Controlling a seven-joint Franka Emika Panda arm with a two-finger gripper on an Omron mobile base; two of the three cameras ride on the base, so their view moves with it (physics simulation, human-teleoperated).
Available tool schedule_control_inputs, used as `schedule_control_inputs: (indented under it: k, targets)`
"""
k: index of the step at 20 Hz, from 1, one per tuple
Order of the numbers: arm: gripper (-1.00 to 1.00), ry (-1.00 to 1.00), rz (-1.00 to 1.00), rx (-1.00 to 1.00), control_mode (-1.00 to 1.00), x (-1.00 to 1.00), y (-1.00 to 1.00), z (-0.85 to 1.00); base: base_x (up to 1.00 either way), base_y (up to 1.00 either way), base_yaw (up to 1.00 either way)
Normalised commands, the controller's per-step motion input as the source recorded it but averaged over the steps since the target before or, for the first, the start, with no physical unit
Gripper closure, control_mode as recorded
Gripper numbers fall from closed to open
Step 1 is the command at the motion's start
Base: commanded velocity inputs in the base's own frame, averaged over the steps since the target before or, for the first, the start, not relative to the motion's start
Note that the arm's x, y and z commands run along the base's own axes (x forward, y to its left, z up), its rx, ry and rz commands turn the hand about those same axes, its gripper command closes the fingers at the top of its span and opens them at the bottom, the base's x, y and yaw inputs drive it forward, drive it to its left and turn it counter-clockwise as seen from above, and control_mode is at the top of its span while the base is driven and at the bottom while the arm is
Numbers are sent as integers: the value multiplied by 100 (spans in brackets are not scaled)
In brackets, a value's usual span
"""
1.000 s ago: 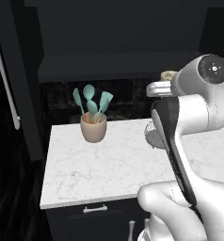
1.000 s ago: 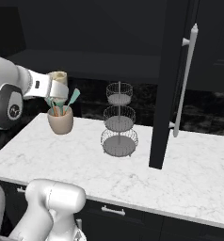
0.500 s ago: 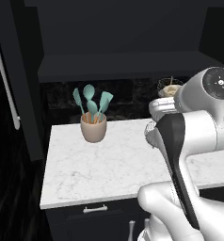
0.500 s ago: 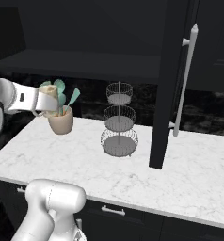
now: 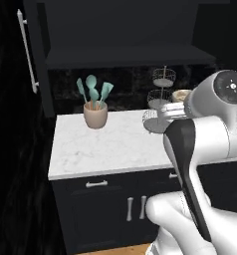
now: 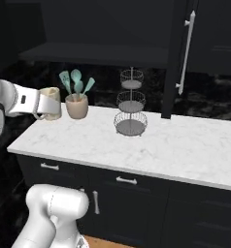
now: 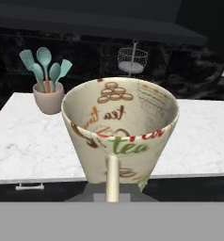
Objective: Gather all objects into one cabinet and sort the glasses and bowls to opposite sides.
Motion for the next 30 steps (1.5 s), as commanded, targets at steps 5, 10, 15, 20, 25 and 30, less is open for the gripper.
schedule_control_inputs:
  k: [5,10,15,20,25,30]
  targets:
    - [100,0,0,0,100,0,0,0,-71,-8,-32]
    - [100,0,0,0,100,0,0,0,-16,-3,-74]
    - [100,0,0,0,100,0,0,0,0,0,-94]
    - [100,0,0,0,100,0,0,0,0,-1,-94]
    - [100,0,0,0,100,0,0,0,0,-5,-93]
    - [100,0,0,0,100,0,0,0,34,-8,-77]
